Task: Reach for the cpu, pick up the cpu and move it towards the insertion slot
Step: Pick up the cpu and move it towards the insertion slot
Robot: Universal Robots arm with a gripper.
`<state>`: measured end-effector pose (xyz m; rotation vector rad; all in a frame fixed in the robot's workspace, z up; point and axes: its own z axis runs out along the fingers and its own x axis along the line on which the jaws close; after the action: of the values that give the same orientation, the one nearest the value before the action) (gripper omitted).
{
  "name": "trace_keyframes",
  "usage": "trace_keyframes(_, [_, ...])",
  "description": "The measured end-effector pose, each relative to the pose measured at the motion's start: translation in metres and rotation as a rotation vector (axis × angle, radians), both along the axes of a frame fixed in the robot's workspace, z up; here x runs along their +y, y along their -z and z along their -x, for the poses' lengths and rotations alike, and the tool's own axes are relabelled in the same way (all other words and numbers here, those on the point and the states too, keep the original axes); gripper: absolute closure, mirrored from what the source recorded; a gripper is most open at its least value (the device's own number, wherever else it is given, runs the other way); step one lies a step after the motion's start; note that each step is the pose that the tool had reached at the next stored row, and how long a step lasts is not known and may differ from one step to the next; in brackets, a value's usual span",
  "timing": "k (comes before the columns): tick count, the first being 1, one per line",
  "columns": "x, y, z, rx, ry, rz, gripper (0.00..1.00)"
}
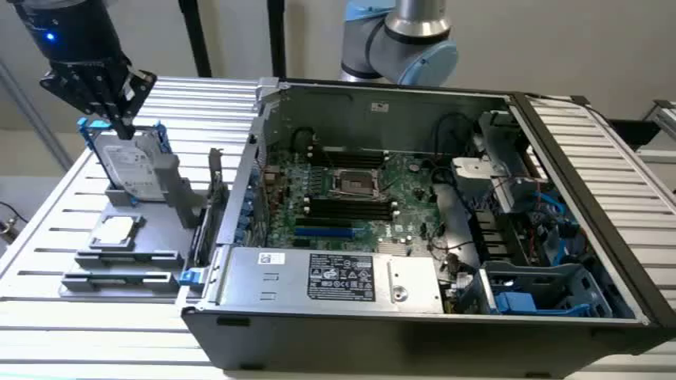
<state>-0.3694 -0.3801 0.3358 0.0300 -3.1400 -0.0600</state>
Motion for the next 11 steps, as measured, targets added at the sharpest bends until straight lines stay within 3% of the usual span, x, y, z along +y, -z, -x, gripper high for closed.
trace_keyframes(11, [0.0,0.0,0.0,0.0,0.0,0.0001,0.89])
